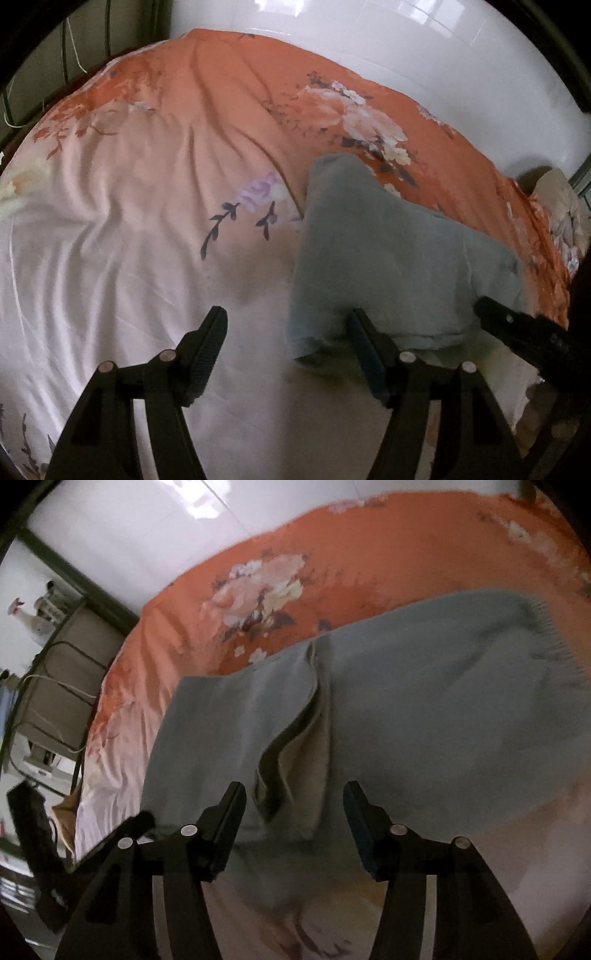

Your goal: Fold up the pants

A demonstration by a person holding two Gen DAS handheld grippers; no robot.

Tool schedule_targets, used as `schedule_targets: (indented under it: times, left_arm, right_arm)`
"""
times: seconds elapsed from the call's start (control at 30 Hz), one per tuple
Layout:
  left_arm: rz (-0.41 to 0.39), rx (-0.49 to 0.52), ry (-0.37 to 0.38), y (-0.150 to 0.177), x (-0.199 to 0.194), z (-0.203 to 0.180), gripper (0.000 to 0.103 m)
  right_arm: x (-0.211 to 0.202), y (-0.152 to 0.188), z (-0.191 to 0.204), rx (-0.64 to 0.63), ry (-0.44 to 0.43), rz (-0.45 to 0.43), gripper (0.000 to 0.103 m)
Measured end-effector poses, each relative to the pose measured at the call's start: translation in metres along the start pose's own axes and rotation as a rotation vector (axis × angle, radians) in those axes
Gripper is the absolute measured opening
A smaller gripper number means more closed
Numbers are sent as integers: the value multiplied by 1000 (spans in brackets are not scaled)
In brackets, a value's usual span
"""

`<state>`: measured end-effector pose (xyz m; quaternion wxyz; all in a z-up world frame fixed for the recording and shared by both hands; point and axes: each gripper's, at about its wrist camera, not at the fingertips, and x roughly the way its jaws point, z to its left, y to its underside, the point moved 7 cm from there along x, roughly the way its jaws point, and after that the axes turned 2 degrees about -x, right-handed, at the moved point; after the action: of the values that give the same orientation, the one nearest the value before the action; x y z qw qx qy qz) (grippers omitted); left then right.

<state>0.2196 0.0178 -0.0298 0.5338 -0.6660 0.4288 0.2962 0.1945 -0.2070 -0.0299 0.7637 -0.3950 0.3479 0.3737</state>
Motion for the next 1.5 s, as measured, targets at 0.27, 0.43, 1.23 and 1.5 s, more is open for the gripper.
schedule_targets:
  times: [0.27, 0.43, 1.23, 1.5]
  left_arm:
    - [-9, 8, -34, -2, -4, 2, 71]
    - [-12, -118, -20, -7, -6, 14, 71]
    - [-109, -137, -33, 8, -34, -33, 71]
    - [-32, -81, 33, 5, -8, -71, 71]
  right_arm:
    - [39, -17, 25, -55, 19, 37, 56]
    - [48, -21, 34, -152, 68, 41, 24]
    - [-124, -101, 24, -419, 72, -193, 5]
    - [-117, -97, -62, -330, 141, -147, 5]
